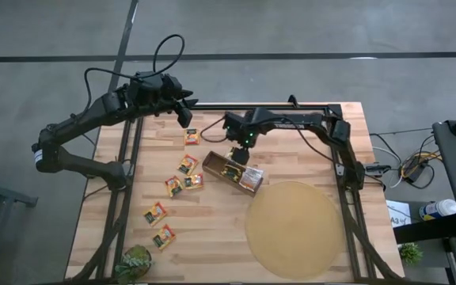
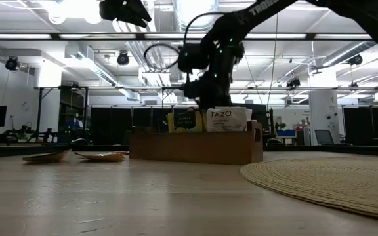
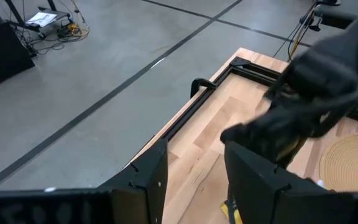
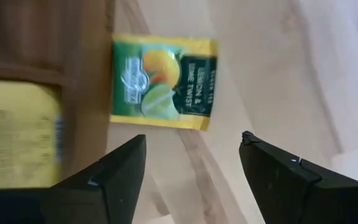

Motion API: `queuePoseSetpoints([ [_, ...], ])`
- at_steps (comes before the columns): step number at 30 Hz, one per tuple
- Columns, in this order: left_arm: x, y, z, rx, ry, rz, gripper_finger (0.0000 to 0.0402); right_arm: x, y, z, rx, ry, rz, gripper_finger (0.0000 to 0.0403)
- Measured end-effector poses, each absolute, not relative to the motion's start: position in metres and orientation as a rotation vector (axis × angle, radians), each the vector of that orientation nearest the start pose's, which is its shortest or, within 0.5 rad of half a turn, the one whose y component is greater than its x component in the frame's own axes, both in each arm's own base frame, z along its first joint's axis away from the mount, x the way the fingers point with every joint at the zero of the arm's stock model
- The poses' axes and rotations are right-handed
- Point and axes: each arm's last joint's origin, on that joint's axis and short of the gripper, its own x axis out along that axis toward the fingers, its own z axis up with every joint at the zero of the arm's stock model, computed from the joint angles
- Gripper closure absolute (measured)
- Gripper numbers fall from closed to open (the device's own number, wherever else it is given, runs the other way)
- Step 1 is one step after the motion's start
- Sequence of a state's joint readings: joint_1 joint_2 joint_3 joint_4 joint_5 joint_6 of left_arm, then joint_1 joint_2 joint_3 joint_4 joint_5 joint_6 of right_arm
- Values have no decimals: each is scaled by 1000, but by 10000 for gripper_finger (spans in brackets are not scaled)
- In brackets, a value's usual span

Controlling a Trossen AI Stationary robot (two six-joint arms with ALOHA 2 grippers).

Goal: Pick & Place Tea
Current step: Put the yellow tea bag into the middle section of the wooden organizer

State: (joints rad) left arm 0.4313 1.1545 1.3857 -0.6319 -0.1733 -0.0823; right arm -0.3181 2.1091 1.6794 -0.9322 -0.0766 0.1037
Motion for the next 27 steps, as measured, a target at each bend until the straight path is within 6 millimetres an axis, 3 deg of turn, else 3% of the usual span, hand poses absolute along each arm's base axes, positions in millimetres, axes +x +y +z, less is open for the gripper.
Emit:
queuePoseSetpoints([
  [7, 204, 99, 422, -136, 374, 614, 248, 407, -129, 168, 304, 1392, -257, 147],
  [19, 204, 100, 422, -139, 375, 617, 248, 418, -131, 176, 276, 1300, -243, 147],
  [27, 204, 100, 422, -138, 374, 619, 248, 425, -130, 144, 303, 1362, -216, 147],
])
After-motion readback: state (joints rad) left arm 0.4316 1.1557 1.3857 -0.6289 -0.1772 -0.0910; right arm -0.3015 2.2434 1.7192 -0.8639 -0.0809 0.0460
